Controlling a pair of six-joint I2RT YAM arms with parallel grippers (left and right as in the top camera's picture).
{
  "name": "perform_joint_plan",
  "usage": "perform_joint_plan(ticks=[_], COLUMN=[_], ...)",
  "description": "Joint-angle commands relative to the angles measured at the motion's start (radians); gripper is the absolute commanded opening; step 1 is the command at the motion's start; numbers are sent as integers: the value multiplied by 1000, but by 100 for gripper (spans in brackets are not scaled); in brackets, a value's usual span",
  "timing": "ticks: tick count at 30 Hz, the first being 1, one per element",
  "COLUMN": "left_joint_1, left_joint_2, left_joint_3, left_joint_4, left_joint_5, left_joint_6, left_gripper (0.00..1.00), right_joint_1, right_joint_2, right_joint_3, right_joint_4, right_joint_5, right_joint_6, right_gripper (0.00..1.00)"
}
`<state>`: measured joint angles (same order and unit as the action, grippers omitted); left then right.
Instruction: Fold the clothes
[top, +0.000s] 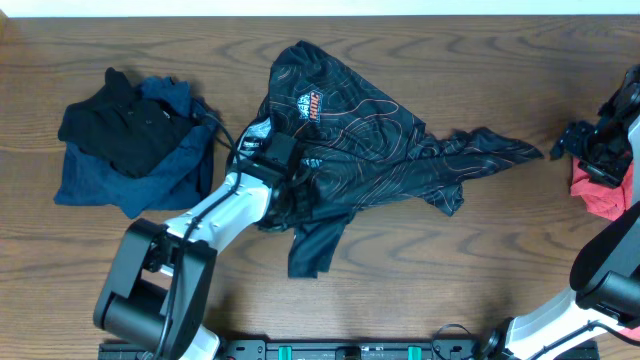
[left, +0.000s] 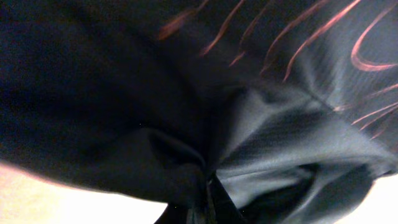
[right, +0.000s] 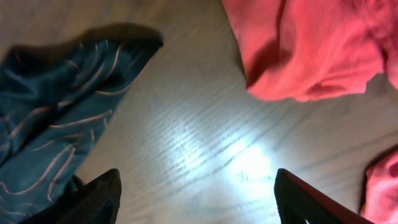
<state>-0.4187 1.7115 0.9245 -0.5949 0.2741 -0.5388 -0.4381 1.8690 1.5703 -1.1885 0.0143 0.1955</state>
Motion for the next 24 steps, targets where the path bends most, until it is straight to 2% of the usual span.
perform_joint_plan(ticks=[1,6,11,17,24], left_joint_1=[52,171,235,234,234], left_joint_2=[-93,-280,-406,-412,-407], left_joint_3=[32,43,43,43,43], left_joint_4=[-98,-283,-310,-299,-299], left_joint_5=[14,14,14,14,14], left_joint_6=[91,145,146,146,146], left_gripper=[6,6,6,6,6], right_joint_1=[8,19,71,166,196], right_joint_2=[-23,-23,-23,-23,-23], right_joint_3=[11,-19,-112,-282,-473], right_joint_4=[-21,-68,-68,-8,204], right_joint_5=[-5,-26,-97,-117,-116], right_joint_6=[-47,-56,-82,-71,50], right_gripper=[77,75,74,75,74])
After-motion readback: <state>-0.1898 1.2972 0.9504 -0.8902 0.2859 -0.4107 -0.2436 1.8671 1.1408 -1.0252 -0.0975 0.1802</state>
